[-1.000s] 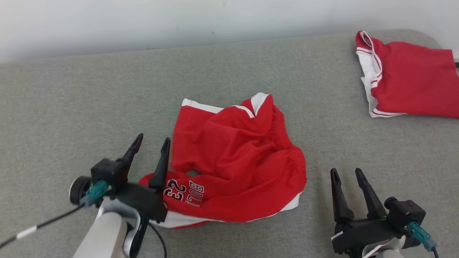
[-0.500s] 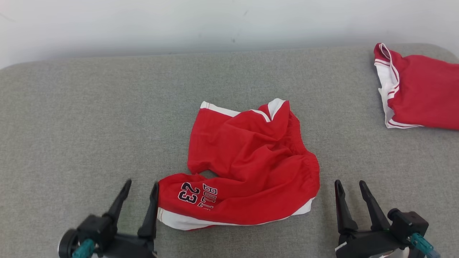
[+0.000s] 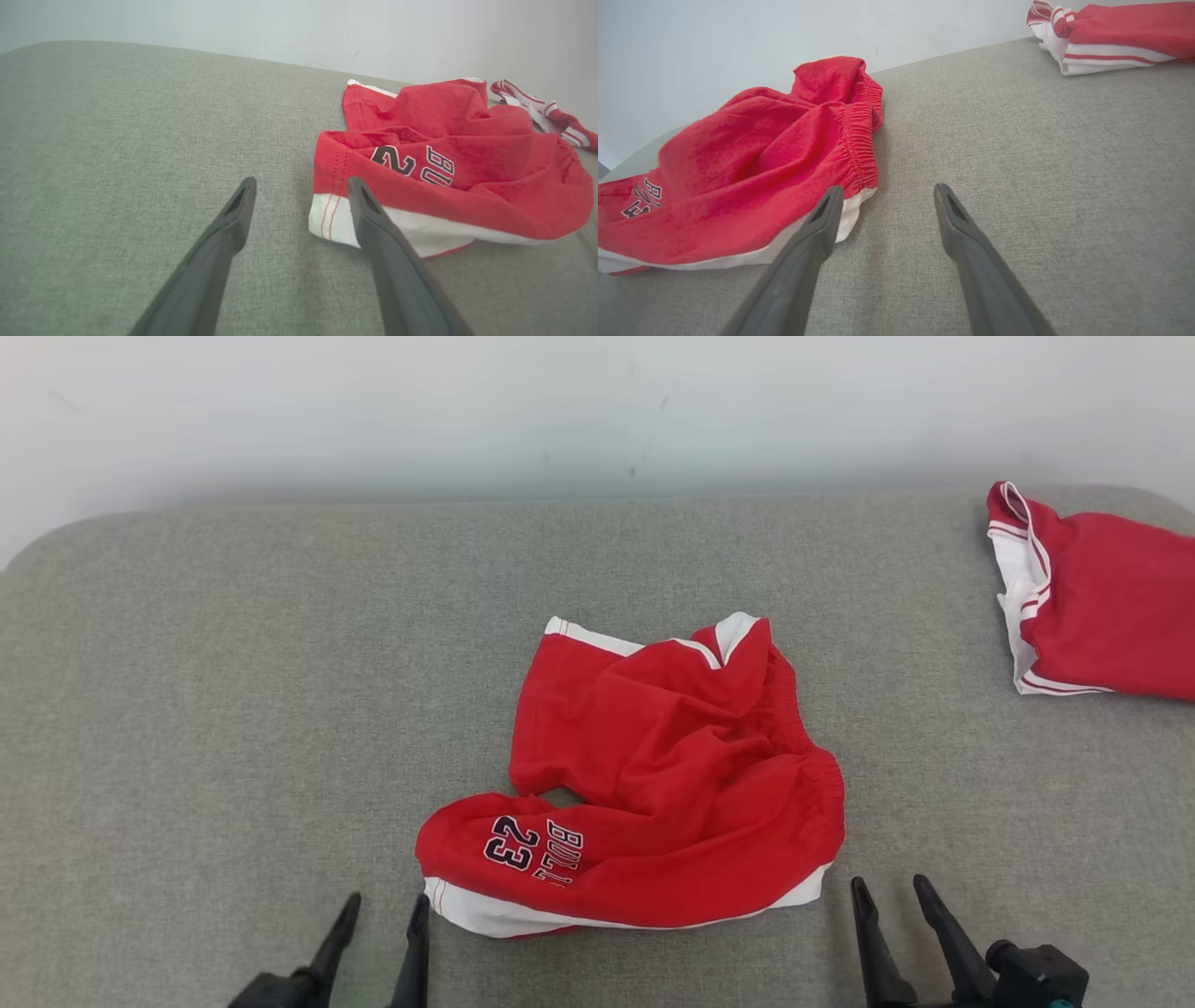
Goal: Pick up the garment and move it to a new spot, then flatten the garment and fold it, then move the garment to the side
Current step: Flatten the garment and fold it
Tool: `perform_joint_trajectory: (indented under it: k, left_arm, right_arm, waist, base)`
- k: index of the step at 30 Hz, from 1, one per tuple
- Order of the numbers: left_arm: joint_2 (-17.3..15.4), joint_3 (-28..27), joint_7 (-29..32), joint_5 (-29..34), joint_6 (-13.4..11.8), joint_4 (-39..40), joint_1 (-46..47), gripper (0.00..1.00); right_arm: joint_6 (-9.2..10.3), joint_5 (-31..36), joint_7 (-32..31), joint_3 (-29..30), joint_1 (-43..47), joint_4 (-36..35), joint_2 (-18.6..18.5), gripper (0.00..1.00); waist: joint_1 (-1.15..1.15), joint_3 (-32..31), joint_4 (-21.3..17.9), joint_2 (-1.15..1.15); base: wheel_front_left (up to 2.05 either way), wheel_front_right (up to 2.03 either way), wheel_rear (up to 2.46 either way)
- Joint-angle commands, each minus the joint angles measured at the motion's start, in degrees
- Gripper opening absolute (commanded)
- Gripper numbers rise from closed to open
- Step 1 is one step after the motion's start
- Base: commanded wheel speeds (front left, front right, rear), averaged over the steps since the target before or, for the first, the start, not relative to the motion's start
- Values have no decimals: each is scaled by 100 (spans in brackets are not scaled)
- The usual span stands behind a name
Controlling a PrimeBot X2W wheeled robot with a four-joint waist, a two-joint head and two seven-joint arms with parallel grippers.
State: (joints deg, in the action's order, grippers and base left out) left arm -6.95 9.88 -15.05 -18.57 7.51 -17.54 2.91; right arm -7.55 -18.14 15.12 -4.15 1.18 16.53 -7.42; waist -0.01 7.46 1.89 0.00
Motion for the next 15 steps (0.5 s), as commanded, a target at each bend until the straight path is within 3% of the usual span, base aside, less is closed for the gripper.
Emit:
perform_joint_trajectory:
  k: [1, 10, 15]
  left_arm:
    - [16, 16, -17, 42, -11, -79, -88, 100]
    - [-243, 365, -17, -53, -11, -725, 297, 100]
    - [-340, 656, -17, -73, -11, -1030, 612, 100]
  right_arm:
    - [16, -36, -2, -56, 24, 22, -34, 100]
    - [16, 44, -2, -492, -404, 480, -409, 100]
    - [16, -41, -2, -484, -498, 544, -431, 100]
  waist:
    - [1, -21, 16, 0]
    - [1, -22, 31, 0]
    - [1, 5, 45, 0]
  base:
    - [0, 0, 0]
    - [0, 0, 0]
    - [0, 0, 0]
